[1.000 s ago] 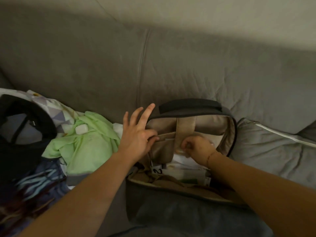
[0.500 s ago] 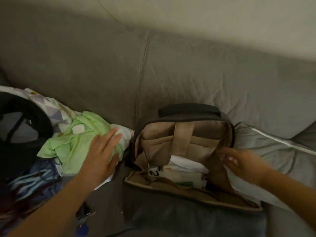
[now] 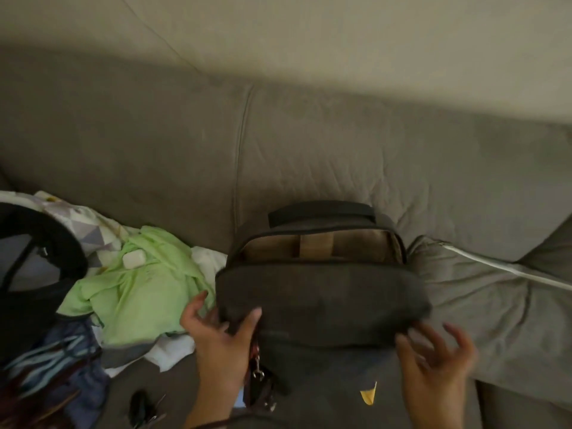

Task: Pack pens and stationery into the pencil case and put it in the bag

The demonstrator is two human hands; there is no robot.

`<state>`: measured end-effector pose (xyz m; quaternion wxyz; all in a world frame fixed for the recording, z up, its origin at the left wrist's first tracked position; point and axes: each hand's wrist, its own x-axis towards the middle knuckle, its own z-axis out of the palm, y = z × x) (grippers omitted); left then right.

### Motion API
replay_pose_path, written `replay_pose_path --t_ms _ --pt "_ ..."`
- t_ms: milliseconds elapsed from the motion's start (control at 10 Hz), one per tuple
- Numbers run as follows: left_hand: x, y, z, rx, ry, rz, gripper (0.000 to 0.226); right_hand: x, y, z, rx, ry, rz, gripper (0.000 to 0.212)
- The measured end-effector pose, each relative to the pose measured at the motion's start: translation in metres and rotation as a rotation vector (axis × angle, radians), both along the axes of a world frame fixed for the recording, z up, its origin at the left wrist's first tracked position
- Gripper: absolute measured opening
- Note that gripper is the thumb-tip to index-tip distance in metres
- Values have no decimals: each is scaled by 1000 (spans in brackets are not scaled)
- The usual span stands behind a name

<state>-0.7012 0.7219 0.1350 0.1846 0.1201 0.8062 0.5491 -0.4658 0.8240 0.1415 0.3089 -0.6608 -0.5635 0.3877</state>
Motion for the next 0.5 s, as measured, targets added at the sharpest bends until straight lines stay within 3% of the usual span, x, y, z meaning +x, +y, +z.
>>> replay_pose_path --t_ms 100,200,300,400,500 --pt "-21 27 6 -181 372 -94 51 -25 33 -5 20 -122 356 67" --pt "-29 33 1 -308 391 -372 66 -38 66 -10 -129 -317 614 76" --pt "-37 17 -8 -419 285 -613 93 -35 85 -1 -305 -392 795 79" --pt "-41 -13 -13 -442 175 -680 93 -14 85 7 -323 -314 831 73" --pt "-19 -66 -16 -326 -14 -582 72 30 58 15 -285 -199 832 71"
